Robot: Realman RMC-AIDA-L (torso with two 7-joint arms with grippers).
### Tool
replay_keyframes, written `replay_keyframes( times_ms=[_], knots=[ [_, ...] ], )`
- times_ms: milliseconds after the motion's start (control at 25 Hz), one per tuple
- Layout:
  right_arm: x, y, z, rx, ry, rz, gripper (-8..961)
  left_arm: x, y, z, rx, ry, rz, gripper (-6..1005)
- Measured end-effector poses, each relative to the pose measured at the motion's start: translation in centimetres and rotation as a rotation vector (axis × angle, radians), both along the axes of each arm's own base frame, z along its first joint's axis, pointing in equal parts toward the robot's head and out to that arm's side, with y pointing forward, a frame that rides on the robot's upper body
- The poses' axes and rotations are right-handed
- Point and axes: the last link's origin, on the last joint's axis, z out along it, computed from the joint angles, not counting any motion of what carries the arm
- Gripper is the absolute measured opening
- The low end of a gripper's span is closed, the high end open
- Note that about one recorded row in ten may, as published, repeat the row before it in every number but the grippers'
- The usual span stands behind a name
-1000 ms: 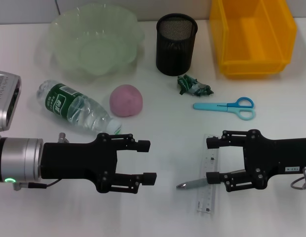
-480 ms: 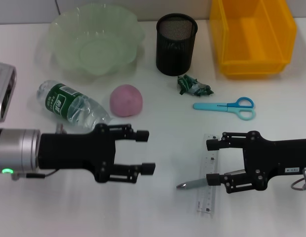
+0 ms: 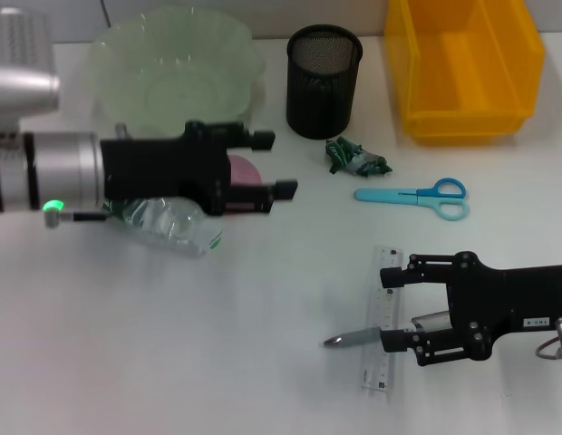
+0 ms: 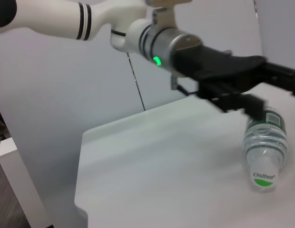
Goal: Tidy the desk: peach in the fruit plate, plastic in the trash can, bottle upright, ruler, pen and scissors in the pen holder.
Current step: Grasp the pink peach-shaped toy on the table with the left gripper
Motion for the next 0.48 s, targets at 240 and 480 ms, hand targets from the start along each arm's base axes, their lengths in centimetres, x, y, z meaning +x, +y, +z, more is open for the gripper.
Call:
replay_keyframes(
  times_ms=[240,480],
  knots=[
    [0.0,-0.1,-0.1,-0.003,0.003,-0.006,801,0.7,2.7,-0.4,0.065,0.112,0.057,753],
    [0.0,-0.1,-0.1,-0.004,0.004,-0.010,800,0.4,4.2,-1.2,0.097,0.255,0.094,750]
  ],
)
